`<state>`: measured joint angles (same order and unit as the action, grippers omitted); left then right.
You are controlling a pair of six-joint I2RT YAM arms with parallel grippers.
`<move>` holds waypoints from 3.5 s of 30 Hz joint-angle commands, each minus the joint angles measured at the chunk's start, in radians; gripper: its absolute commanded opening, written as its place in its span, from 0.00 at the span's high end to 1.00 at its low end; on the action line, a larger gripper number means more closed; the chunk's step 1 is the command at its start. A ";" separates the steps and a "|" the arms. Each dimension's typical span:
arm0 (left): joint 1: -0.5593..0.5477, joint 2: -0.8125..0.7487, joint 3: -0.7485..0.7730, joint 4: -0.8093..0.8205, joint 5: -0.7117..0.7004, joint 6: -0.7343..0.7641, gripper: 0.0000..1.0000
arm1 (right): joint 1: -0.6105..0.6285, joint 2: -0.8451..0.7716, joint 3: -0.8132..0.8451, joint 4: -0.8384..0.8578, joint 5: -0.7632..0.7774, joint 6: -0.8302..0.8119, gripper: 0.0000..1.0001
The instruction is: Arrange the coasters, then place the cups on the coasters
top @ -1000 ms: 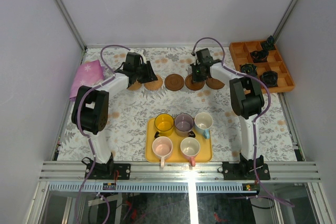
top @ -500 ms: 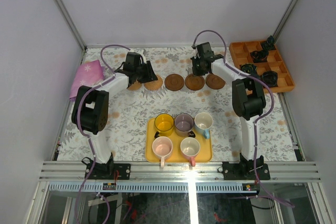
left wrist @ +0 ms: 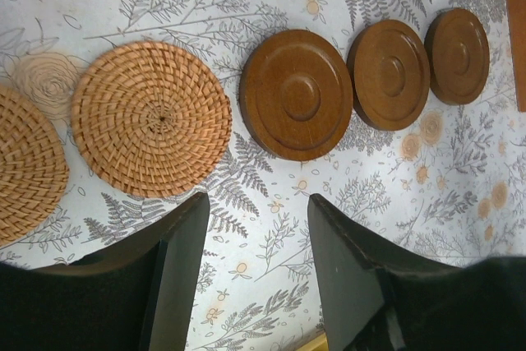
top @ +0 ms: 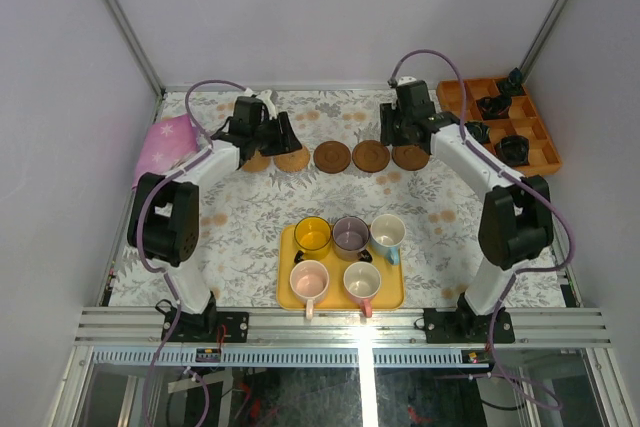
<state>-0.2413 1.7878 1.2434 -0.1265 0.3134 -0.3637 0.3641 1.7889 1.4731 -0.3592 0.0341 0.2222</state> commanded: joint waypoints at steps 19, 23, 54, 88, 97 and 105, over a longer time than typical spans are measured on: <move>-0.011 -0.244 -0.225 0.019 0.078 0.049 0.40 | 0.141 -0.704 -0.503 -0.292 0.020 0.185 0.22; -0.017 -0.285 -0.249 0.002 0.077 0.055 0.37 | 0.187 -0.812 -0.549 -0.357 -0.005 0.226 0.10; -0.029 -0.325 -0.282 -0.027 0.023 0.079 0.35 | 0.439 -0.743 -0.719 -0.325 0.084 0.357 0.21; -0.028 -0.365 -0.284 -0.021 0.018 0.058 0.35 | 0.488 -0.693 -0.556 -0.431 0.305 0.360 1.00; -0.029 -0.384 -0.256 -0.043 -0.054 0.094 0.34 | 0.489 -0.692 -0.438 -0.425 0.534 0.317 1.00; -0.027 -0.343 -0.231 0.011 -0.054 0.065 0.33 | 0.443 -0.593 -0.385 -0.282 0.707 0.181 1.00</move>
<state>-0.2630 1.4235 0.9676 -0.1719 0.2756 -0.2939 0.8425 1.1561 1.0016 -0.7918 0.5793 0.4934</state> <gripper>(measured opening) 0.663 0.220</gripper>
